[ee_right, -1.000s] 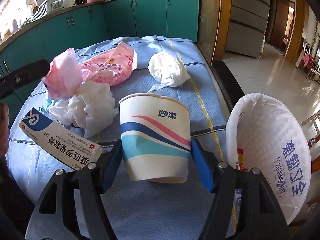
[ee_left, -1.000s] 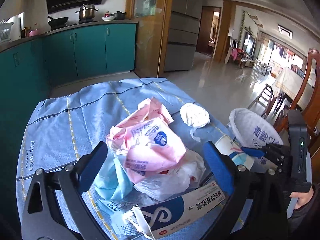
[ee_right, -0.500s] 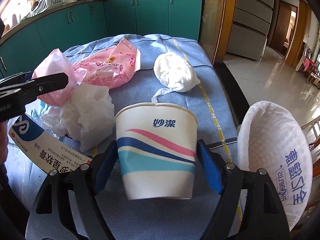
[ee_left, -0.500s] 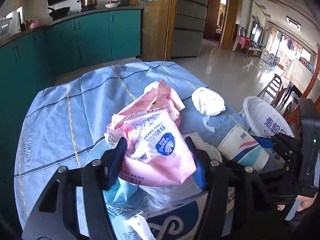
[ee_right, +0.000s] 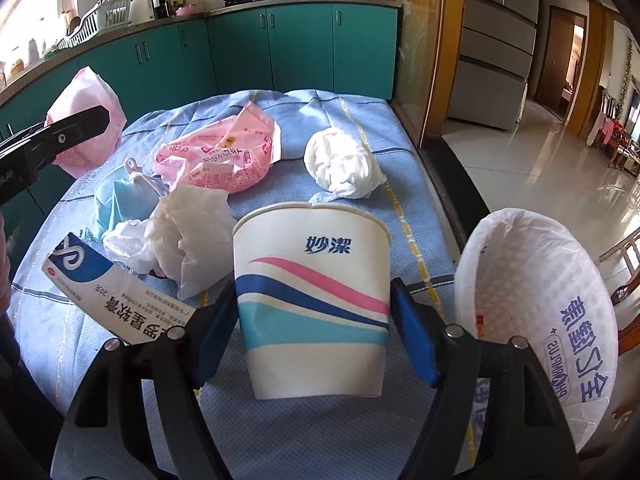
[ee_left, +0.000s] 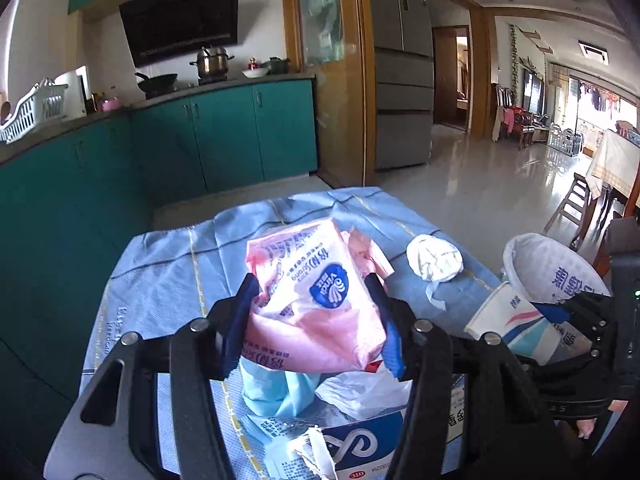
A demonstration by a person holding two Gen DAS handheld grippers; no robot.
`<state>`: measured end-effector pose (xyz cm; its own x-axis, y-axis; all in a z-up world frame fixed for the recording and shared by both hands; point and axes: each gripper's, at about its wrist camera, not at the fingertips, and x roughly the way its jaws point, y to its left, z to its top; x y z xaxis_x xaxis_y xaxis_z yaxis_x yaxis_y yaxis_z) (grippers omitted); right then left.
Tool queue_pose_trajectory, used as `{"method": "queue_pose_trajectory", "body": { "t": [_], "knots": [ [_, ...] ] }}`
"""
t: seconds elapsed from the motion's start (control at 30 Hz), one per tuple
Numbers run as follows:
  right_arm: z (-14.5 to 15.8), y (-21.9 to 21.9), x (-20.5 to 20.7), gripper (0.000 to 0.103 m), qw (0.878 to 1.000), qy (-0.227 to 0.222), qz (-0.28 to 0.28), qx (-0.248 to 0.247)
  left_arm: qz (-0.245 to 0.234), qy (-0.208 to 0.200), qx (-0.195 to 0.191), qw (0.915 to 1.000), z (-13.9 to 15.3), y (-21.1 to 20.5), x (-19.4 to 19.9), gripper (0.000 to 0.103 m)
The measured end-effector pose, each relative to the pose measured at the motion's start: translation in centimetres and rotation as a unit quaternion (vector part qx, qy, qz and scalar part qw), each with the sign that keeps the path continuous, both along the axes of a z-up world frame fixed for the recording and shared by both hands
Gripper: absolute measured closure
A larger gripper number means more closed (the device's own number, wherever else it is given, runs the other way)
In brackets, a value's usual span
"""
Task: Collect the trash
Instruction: 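Carry the pink bag and paper cup to the bin and release both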
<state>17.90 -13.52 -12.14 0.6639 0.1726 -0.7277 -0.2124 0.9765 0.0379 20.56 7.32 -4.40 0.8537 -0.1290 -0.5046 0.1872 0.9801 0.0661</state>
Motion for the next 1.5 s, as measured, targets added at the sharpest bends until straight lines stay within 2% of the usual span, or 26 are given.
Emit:
{"method": "queue_pose_trajectory", "body": {
  "t": [0.2, 0.43, 0.53, 0.6, 0.67, 0.8, 0.93, 1.0, 1.1, 1.23, 1.33, 1.43, 1.5],
  "knots": [
    [2.0, -2.9, -1.6, 0.030, 0.999, -0.029, -0.026, 0.024, 0.013, -0.015, 0.012, 0.9997, 0.3, 0.2, -0.3, 0.048],
    [3.7, -9.6, -3.2, 0.030, 0.992, -0.055, -0.108, 0.030, 0.011, -0.023, 0.022, 0.9994, 0.2, -0.5, -0.6, 0.048],
    [3.7, -12.6, -3.7, 0.029, 0.988, -0.057, -0.141, 0.036, 0.005, -0.018, 0.005, 0.9998, 0.9, -1.2, -0.8, 0.048],
    [3.3, -14.1, -3.8, 0.029, 0.985, -0.054, -0.160, 0.028, -0.008, -0.015, -0.022, 0.9996, 1.6, -2.1, -1.0, 0.048],
    [2.8, -15.8, -4.1, 0.029, 0.981, -0.049, -0.185, 0.021, -0.043, -0.004, -0.050, 0.9978, 2.0, -4.1, -1.4, 0.048],
    [1.8, -19.5, -4.4, 0.029, 0.970, -0.030, -0.237, 0.037, -0.083, 0.015, -0.046, 0.9953, 1.1, -9.0, -1.2, 0.048],
    [1.1, -22.7, -4.0, 0.028, 0.956, -0.015, -0.287, 0.053, -0.127, 0.050, -0.054, 0.9891, 0.1, -14.6, -0.2, 0.048],
    [0.9, -23.5, -4.0, 0.027, 0.956, -0.010, -0.288, 0.058, -0.152, 0.063, -0.056, 0.9848, -0.3, -17.2, 0.1, 0.048],
    [1.3, -24.5, -5.0, 0.020, 0.956, -0.027, -0.286, 0.063, -0.186, 0.080, -0.055, 0.9777, -0.7, -20.9, 0.4, 0.048],
    [2.0, -26.2, -6.4, 0.020, 0.950, -0.039, -0.305, 0.051, -0.226, 0.104, -0.052, 0.9671, -2.0, -25.1, 0.8, 0.047],
    [2.2, -27.7, -7.7, 0.020, 0.945, -0.041, -0.321, 0.053, -0.263, 0.115, -0.057, 0.9560, -2.9, -27.6, 0.5, 0.043],
    [2.4, -28.5, -8.3, 0.020, 0.942, -0.044, -0.329, 0.049, -0.273, 0.110, -0.047, 0.9545, -3.5, -28.4, 0.0, 0.025],
    [2.6, -28.5, -8.5, 0.020, 0.942, -0.046, -0.330, 0.044, -0.272, 0.103, -0.038, 0.9559, -3.4, -28.1, -0.3, 0.022]
  ]
}}
